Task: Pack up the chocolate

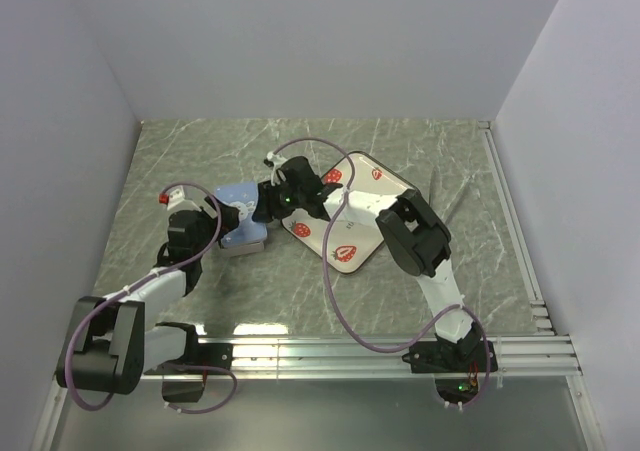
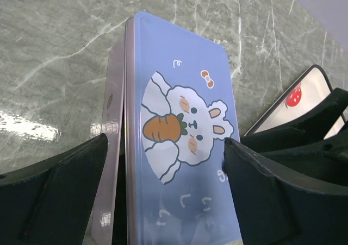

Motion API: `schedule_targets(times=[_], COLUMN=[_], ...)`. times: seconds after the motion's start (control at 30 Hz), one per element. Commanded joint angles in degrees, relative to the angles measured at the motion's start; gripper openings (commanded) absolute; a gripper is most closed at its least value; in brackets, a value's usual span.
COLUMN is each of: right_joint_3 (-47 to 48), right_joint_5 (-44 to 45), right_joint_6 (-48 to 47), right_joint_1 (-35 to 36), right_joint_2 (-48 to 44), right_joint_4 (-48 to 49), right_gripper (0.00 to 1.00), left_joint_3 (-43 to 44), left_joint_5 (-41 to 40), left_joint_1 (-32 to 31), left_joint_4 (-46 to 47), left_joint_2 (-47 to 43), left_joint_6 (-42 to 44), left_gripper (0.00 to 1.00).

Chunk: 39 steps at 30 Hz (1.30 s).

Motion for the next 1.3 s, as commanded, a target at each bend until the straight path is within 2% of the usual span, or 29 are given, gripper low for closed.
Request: schedule_targets(times=[0.0, 0.9, 1.27], right_joint_3=[-3.3, -5.1, -5.7], right_joint_5=[2.5, 3.5, 4.1], right_joint_6=[-3.1, -2.8, -2.9], right_joint_1=[1.0, 3.4, 3.4], right_joint_2=[-0.1, -3.4, -4.0], right_joint_4=[-7.6, -7.8, -7.6], right_gripper=[0.51, 0.49, 0.49], left_joint_3=[3.0, 4.0, 4.2], left_joint_5=[0.0, 1.1, -3.9], left_joint_1=[-0.2, -0.2, -0.3], left_joint_4=[0.6, 1.2, -1.1], left_joint_2=[1.4, 3.9, 3.5], left_joint_6=[0.3, 0.7, -1.0], left_gripper=[0.94, 0.93, 0.94])
